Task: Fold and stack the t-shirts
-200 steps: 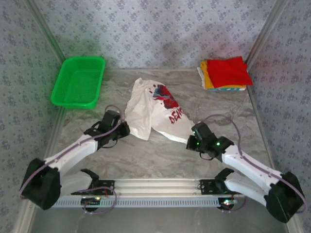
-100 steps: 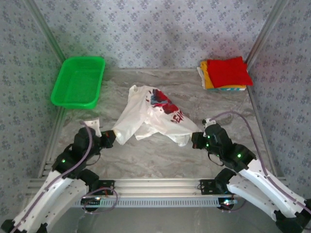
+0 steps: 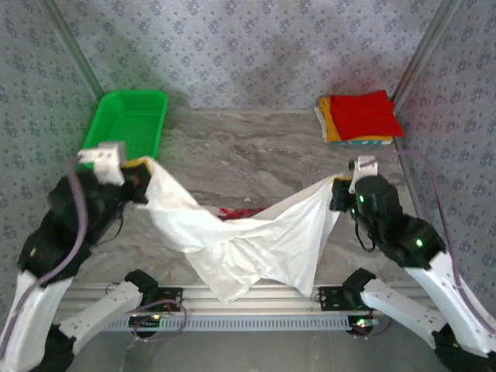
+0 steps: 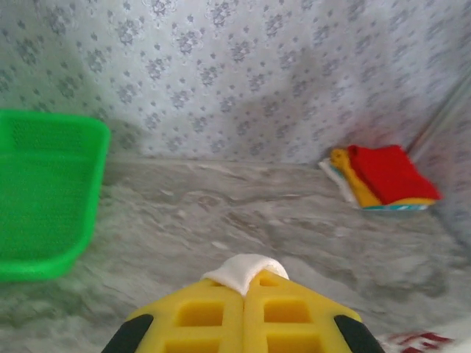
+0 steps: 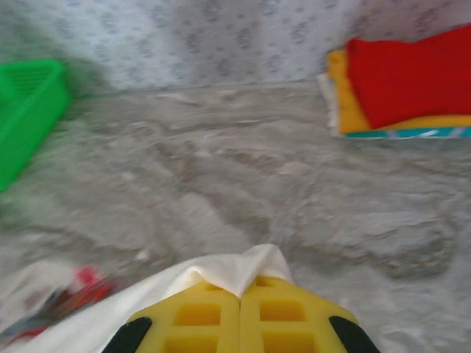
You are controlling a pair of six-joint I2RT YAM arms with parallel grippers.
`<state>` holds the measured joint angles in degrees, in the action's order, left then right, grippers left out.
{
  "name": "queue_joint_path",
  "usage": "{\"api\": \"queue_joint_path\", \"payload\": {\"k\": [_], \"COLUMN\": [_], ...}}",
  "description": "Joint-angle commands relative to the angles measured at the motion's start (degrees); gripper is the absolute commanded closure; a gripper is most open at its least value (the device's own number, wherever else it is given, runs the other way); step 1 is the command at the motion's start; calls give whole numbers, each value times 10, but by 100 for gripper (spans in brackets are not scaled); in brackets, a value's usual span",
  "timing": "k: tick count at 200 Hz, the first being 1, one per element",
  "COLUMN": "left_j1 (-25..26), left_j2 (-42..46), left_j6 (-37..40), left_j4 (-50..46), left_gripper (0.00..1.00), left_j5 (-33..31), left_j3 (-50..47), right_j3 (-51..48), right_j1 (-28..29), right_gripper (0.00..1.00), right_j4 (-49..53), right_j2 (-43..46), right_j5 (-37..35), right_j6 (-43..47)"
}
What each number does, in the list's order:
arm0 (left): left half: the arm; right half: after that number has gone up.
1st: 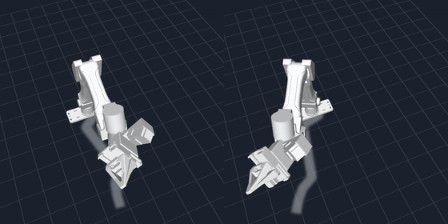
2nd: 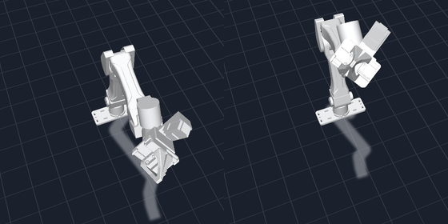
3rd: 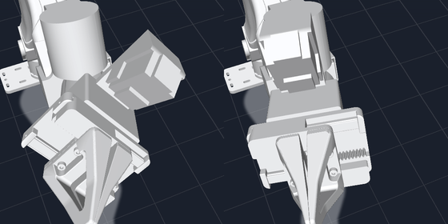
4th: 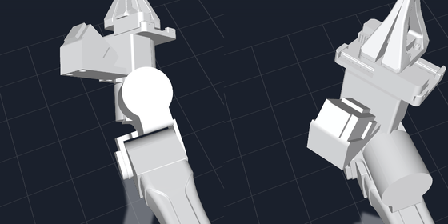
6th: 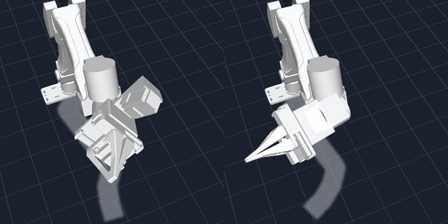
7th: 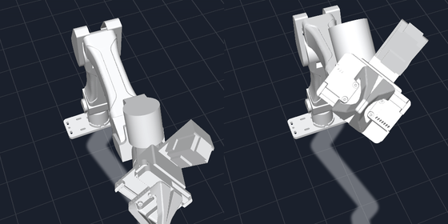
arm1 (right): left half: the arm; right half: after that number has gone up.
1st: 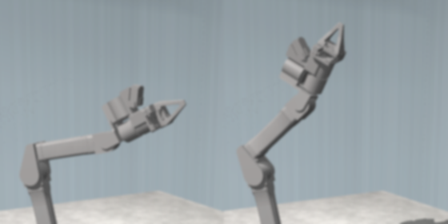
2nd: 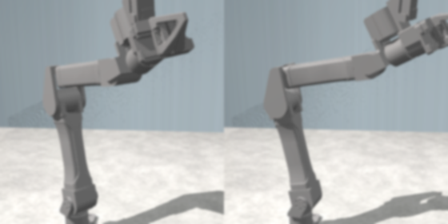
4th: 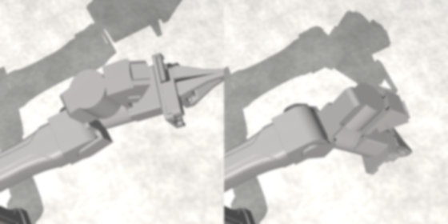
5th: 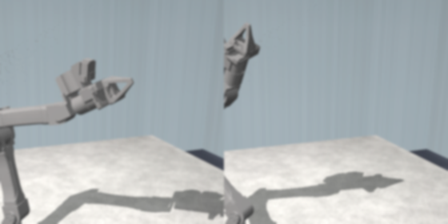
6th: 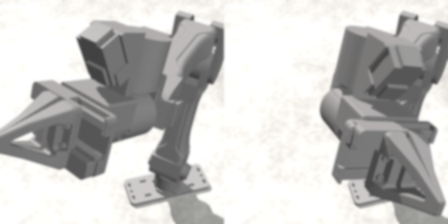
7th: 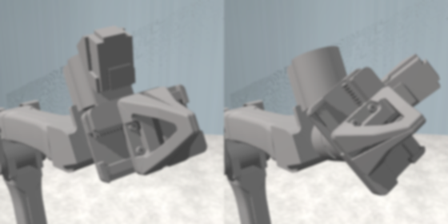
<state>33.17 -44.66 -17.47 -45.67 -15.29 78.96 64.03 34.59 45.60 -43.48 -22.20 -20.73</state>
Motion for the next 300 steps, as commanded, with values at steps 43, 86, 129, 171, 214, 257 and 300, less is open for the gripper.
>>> {"api": "queue_joint_path", "payload": {"k": [43, 86, 129, 171, 214, 257, 300], "left_j1": [-208, -222, -229, -243, -272, -288, -232], "left_j2": [-243, -413, -500, -733, -939, -658, -423], "left_j6": [94, 119, 124, 145, 89, 83, 8], "left_j4": [87, 129, 151, 72, -95, 147, 267], "left_gripper": [100, 100, 100, 66, 2, 2, 8], "left_j5": [122, 146, 161, 179, 186, 189, 188], "left_j3": [63, 136, 193, 499, 911, 367, -44], "right_j3": [29, 63, 115, 279, 589, 392, 165], "right_j1": [-246, -271, -279, -291, -320, -297, -224], "right_gripper": [100, 100, 100, 79, 41, 41, 43], "right_j4": [-154, -217, -256, -274, -114, -178, -259], "right_j2": [-211, -325, -401, -578, -758, -605, -478], "right_j5": [208, 210, 249, 250, 281, 279, 303], "right_j6": [53, 64, 67, 68, 48, 56, 63]}}
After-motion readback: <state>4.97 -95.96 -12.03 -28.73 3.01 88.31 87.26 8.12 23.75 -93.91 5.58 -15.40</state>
